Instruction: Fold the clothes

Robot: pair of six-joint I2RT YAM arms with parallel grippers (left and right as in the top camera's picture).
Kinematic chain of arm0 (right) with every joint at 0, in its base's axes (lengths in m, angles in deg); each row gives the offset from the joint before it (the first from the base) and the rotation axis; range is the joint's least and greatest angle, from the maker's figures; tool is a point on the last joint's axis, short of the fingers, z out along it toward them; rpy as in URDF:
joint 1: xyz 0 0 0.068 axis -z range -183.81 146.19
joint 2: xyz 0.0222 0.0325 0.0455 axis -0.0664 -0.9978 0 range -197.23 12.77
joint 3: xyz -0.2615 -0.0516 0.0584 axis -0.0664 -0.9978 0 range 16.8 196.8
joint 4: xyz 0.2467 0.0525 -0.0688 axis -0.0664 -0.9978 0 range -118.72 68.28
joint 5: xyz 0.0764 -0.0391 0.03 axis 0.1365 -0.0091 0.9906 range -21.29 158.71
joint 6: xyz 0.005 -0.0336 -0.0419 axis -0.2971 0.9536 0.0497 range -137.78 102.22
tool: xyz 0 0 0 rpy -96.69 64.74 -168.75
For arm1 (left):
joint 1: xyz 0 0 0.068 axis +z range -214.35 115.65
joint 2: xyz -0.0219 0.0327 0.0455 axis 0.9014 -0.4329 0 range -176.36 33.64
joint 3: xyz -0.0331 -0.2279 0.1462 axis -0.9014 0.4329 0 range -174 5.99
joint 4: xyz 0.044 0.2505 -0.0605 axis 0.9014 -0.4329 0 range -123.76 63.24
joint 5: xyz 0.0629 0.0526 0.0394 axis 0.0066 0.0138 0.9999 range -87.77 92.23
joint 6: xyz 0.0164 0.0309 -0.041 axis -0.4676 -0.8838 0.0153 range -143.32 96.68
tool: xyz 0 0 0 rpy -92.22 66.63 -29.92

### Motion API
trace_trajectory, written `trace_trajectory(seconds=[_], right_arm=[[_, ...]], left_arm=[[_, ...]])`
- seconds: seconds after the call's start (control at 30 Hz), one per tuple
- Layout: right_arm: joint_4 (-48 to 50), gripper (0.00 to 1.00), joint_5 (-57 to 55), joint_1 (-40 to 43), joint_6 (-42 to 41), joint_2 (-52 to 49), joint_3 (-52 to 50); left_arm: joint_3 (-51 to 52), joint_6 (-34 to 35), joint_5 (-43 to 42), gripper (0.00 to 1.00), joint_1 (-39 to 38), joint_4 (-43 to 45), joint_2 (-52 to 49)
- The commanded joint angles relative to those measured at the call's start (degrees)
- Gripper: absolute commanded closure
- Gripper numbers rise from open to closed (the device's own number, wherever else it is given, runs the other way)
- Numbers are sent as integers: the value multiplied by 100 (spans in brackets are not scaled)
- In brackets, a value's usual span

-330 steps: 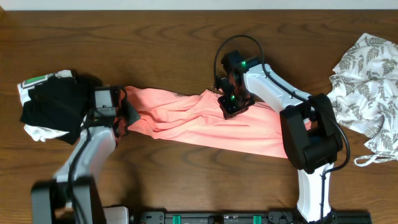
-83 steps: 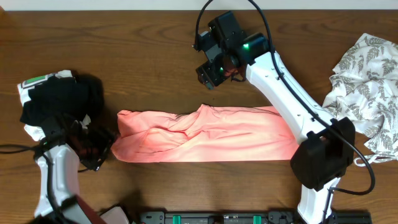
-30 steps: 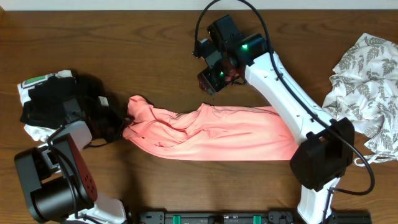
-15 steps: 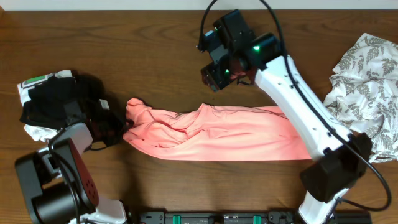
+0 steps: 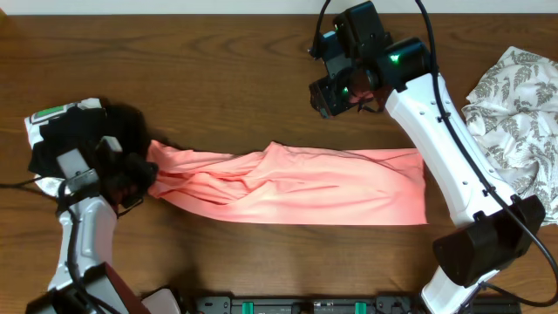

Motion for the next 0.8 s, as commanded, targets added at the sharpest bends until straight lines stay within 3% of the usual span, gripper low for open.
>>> trace_trajectory(seconds=[0.0, 0.3, 0.5, 0.77], right_arm=[[-24, 39, -33, 57, -103, 162, -4], [-63, 38, -33, 415, -551, 164, -4], [-240, 36, -31, 911, -592, 164, -4], [-306, 35, -31, 1207, -592, 162, -4]], left_arm=[[7, -225, 155, 94, 267, -42, 103], [-382, -656, 166, 94, 575, -260, 101], [-957, -955, 614, 94, 579, -682, 101], [-1436, -979, 647, 94, 492, -1080, 101]])
